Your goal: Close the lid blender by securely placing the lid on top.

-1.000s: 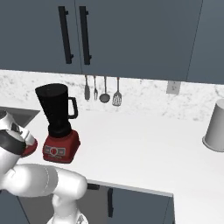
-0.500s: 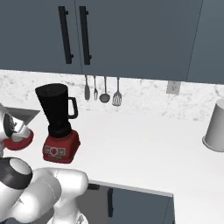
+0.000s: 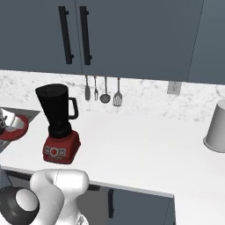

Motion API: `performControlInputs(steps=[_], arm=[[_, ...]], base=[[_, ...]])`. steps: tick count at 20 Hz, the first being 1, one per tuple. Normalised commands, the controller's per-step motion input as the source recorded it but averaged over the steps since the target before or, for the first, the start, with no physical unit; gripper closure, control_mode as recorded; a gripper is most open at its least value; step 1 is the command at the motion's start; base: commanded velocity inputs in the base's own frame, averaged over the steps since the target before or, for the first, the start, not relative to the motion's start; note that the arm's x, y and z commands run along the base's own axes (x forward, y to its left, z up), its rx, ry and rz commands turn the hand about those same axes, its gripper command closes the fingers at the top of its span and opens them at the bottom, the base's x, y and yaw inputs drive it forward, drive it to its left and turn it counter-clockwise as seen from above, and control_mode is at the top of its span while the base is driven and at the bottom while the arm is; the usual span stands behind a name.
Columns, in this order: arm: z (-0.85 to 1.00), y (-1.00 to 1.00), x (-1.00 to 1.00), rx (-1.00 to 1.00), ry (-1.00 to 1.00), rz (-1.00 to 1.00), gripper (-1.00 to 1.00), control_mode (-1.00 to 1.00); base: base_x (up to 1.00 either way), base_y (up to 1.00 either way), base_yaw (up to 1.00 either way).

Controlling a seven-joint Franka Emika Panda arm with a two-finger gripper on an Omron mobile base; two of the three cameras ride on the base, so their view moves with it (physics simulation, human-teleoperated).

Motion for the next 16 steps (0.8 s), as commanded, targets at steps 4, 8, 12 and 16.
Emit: performControlInputs(steps=[4,8,12,16], arm=[[1.0,0.0,0.0,0.0,-0.05,-0.05,1.0,-1.0],[1.0,0.0,0.0,0.0,0.0,-0.04,1.0,-1.0],[1.0,0.0,0.0,0.0,0.05,-0.09,1.0,-1.0],[1.0,-0.03,0.0,0.0,0.07,-0.11,1.0,-1.0]], base=[[0.0,0.0,0.0],[0.0,0.0,0.0],[0.0,0.0,0.0],[0.0,0.0,0.0]])
